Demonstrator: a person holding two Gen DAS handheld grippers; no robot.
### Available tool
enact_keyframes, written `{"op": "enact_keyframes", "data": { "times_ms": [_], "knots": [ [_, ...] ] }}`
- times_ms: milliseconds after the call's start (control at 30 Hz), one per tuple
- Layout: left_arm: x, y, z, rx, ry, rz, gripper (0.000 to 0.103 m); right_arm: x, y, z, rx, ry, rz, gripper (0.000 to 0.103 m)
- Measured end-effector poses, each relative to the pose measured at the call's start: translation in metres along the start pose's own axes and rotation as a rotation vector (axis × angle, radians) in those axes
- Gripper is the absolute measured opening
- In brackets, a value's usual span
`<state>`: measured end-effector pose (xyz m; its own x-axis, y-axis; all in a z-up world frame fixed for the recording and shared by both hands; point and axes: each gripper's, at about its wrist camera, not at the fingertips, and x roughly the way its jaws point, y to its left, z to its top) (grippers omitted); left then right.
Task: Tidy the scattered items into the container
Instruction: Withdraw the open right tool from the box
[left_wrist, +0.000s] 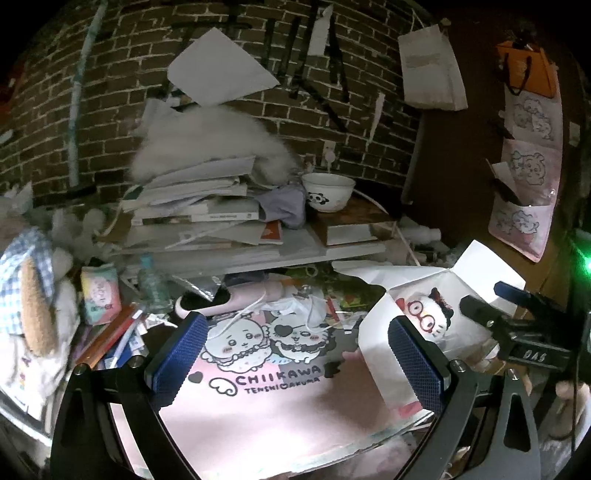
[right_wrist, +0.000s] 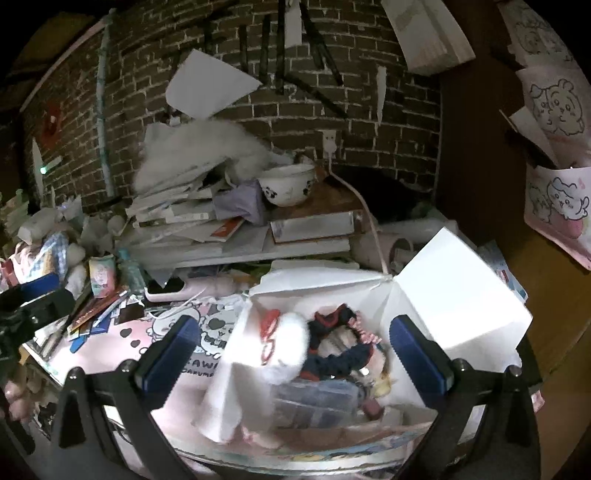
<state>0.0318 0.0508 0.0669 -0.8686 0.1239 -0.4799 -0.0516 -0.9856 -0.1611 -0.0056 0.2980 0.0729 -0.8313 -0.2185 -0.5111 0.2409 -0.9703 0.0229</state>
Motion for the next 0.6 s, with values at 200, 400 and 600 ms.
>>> {"op": "enact_keyframes", "data": {
  "times_ms": [200, 400, 600],
  "knots": [
    [-0.007, 0.002, -0.001, -0.020, 0.015, 0.022, 0.098, 0.004, 0.016, -0.003, 0.075, 0.025, 0.028, 0.103],
    [-0.008, 0.006, -0.002, -0.034, 0.040, 0.086, 0.098, 0.003, 0.036, -0.010, 0.088, 0.001, 0.008, 0.103],
    [-0.011, 0.009, -0.003, -0.035, 0.048, 0.150, 0.098, 0.013, 0.060, -0.006, -0.007, 0.089, -0.021, 0.103]
  ]
}}
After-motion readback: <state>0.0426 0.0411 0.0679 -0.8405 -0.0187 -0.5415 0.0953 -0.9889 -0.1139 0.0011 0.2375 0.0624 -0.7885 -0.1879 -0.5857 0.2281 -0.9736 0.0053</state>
